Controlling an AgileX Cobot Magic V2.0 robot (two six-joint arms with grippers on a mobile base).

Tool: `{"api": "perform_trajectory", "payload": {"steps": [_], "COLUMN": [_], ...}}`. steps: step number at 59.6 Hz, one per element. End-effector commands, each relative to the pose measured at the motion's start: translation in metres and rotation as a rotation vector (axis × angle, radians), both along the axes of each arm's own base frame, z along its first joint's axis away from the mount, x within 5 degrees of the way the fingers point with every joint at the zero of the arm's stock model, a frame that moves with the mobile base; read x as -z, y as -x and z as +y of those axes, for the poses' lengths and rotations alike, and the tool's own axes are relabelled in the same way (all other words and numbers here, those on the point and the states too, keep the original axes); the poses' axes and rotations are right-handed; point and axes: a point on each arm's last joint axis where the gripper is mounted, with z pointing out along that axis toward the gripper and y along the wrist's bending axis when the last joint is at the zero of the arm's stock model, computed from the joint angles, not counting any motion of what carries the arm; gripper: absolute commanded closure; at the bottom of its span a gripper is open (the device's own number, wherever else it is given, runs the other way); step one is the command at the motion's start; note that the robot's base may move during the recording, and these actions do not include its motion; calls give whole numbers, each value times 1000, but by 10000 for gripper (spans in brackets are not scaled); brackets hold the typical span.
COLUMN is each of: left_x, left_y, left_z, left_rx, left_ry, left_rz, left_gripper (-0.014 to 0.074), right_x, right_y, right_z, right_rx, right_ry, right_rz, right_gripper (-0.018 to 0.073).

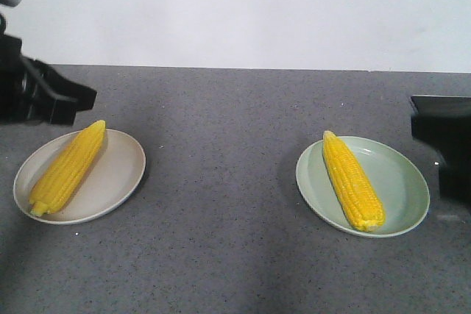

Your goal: Distribute corn equally

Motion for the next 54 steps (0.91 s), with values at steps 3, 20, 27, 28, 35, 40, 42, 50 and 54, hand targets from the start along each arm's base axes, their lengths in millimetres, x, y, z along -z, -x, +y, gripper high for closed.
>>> {"api": "perform_trajectory", "payload": {"steps": [3,20,27,28,35,40,42,50,54], "left_x": [16,84,85,85,84,84,84,84,84], "left_y": [39,87,94,94,96,96,96,96,96], "left_z": [6,23,25,25,25,25,25,25,25], "left_rx": [-50,-202,-211,-211,-210,-210,-210,-210,-210], "left_ry": [120,207,211,211,220,220,220,220,220], "left_rz": [-182,-215,-239,-240,-245,-245,-245,-245,-245], "left_gripper": [604,604,604,603,603,603,603,603,603], "right_x": [48,106,108,108,107,107,107,107,107], "right_y": [33,73,79,79,79,79,79,79,79], "right_z": [-10,-17,-18,-18,-18,-18,-18,-18,-18], "right_rx": [79,87,82,82,81,81,81,81,81], "right_ry": [-45,-51,-50,-51,-52,-52,-52,-52,-52], "right_rz": [-89,-108,-120,-122,-123,-123,-123,-123,-123], "right_gripper": [564,564,564,564,564,564,564,564,564]}}
